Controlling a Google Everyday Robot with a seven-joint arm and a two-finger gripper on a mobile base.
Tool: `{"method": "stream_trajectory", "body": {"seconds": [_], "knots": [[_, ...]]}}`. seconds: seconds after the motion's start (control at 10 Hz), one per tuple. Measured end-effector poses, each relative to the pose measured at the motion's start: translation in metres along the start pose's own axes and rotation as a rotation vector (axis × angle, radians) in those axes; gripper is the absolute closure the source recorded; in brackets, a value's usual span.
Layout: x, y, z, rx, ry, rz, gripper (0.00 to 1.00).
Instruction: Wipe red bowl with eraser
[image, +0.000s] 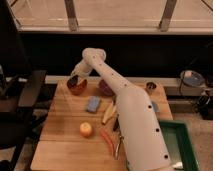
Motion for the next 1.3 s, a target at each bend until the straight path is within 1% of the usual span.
{"method": "stream_trajectory", "body": {"seconds": [0.2,0.5,0.6,0.7,0.8,1.0,1.1,1.3], "knots": [[0.001,0.012,0.003,-0.024,0.015,0.019,1.00],[0.006,0.022,0.000,-0.073,0.033,0.035,1.00],[0.011,0.024,-0.002,-0.084,0.045,0.038,1.00],[0.023,0.025,-0.005,-0.100,0.069,0.039,1.00],[0.030,0.022,-0.005,-0.104,0.081,0.034,1.00],[0.041,0.015,-0.001,-0.099,0.088,0.021,1.00],[0.042,0.008,0.006,-0.089,0.079,0.007,1.00],[0.031,-0.005,0.019,-0.068,0.048,-0.018,1.00]]}}
